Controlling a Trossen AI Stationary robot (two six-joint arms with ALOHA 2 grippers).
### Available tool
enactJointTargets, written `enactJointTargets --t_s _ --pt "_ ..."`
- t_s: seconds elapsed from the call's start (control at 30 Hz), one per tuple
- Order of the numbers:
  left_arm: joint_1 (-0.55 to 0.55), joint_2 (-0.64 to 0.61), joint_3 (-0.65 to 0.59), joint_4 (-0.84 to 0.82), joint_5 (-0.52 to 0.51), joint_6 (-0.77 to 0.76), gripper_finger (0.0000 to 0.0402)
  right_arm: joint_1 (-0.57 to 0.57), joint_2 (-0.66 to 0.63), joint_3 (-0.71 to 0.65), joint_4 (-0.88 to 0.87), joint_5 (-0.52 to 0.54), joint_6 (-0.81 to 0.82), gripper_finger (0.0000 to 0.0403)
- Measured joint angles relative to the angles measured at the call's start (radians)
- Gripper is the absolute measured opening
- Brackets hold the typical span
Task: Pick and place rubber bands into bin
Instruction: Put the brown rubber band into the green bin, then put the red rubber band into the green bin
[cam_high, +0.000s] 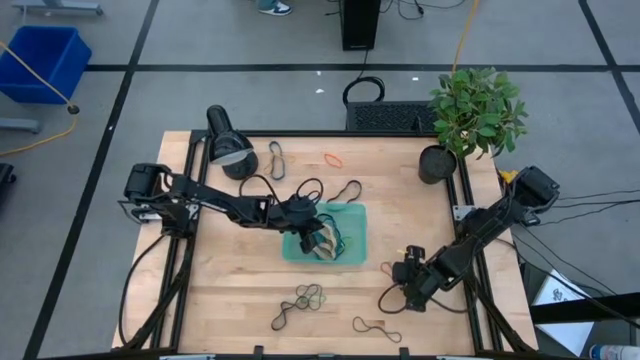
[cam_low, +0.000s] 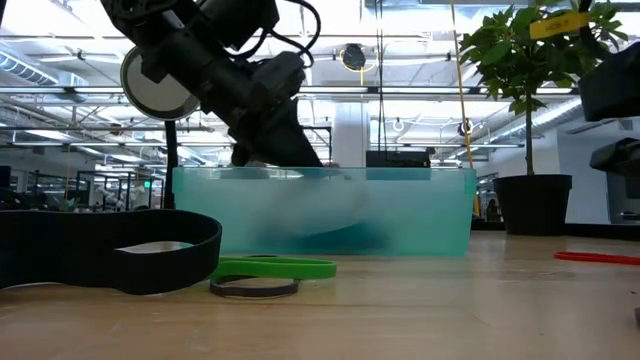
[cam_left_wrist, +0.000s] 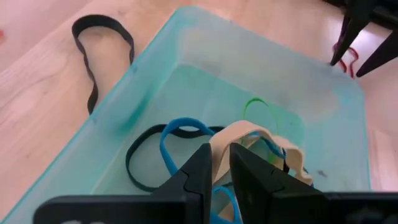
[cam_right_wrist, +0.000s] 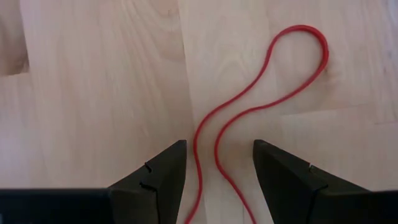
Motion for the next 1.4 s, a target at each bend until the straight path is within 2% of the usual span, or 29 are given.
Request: enactJointTargets --t_s 0.27,0.6,0.8,1.0,1.2,1.4 --pt "0.0 0.0 0.0 0.017 0.002 -0.001 0.0063 0.027 0.029 0.0 -0.019 0.003 -0.073 0.0166" --pt "-0.001 0.0 0.0 0.018 0.003 -0.03 0.0063 0.035 0.085 -0.001 -0.029 -0.029 -0.133 0.0089" --pt "-0.001 -0.012 -0.001 0.026 0.083 -0.028 0.0063 0.035 0.097 -0.001 -0.025 -0.043 -0.101 0.0047" --pt "-0.001 -0.07 0.0 0.049 0.104 -0.027 0.0063 0.034 0.098 -0.002 -0.024 -0.049 -0.061 0.0006" --pt "-0.003 -0.165 -0.001 0.037 0.105 -0.024 0.0063 0.035 0.086 -0.003 -0.011 -0.023 0.02 0.0002" --pt "-0.01 -0.238 0.0 0.049 0.104 -0.017 0.0063 0.035 -0.006 -0.006 0.01 0.018 0.053 0.0"
